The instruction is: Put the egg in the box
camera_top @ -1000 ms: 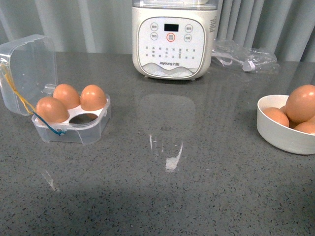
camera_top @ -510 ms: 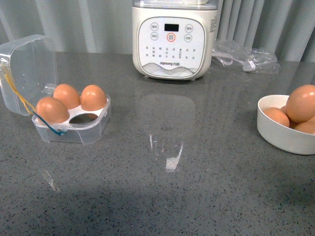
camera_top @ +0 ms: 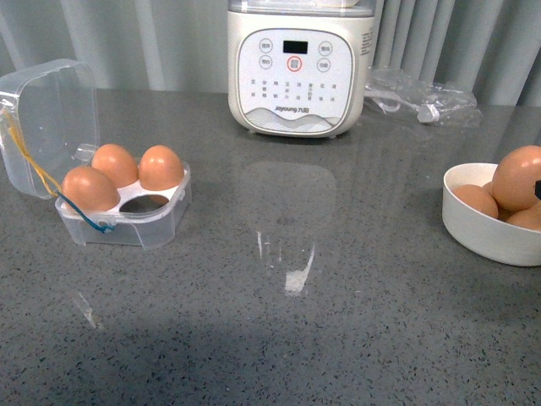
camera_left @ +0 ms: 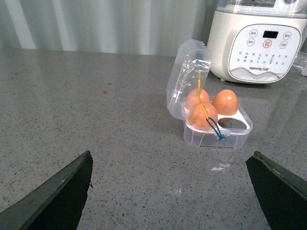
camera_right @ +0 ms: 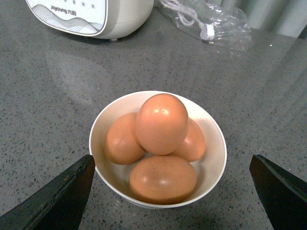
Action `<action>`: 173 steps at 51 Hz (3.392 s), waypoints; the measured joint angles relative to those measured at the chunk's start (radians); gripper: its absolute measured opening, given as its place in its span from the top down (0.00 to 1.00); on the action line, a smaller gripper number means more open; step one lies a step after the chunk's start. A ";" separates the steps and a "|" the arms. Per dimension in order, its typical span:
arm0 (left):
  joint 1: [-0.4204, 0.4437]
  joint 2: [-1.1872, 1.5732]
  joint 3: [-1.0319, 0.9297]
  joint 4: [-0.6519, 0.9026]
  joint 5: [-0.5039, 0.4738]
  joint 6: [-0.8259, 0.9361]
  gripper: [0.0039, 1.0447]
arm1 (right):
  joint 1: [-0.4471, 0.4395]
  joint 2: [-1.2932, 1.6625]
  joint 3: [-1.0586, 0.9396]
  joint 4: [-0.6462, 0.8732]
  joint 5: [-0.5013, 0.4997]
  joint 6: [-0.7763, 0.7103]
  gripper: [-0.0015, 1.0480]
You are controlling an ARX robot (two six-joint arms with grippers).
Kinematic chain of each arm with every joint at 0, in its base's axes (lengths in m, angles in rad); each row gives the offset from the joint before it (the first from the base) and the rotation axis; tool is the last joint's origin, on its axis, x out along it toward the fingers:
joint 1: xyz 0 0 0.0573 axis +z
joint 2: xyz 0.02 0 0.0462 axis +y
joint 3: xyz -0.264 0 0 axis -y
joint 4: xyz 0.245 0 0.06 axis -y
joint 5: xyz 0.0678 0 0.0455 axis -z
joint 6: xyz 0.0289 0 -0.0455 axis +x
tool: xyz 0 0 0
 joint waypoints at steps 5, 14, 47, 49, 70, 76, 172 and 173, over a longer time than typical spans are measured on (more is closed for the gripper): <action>0.000 0.000 0.000 0.000 0.000 0.000 0.06 | -0.016 0.035 0.026 0.016 -0.011 0.011 0.07; 0.000 0.000 0.000 0.000 0.000 0.000 0.06 | -0.030 0.105 0.061 0.042 -0.027 0.019 0.07; 0.000 0.000 0.000 0.000 0.000 0.000 0.06 | -0.018 0.269 0.162 0.093 -0.044 0.034 0.07; 0.000 0.000 0.000 0.000 0.000 0.000 0.06 | -0.013 0.277 0.171 0.093 -0.044 0.034 0.07; 0.000 0.000 0.000 0.000 0.000 0.000 0.06 | 0.010 0.362 0.205 0.111 -0.048 0.044 0.18; 0.000 0.000 0.000 0.000 0.000 0.000 0.06 | 0.010 0.368 0.208 0.114 -0.051 0.058 0.35; 0.000 0.000 0.000 0.000 0.000 0.000 0.06 | 0.548 0.727 0.849 -0.220 -0.313 0.128 0.59; 0.000 0.000 0.000 0.000 0.000 0.000 0.06 | 0.548 0.731 0.853 -0.220 -0.314 0.128 0.59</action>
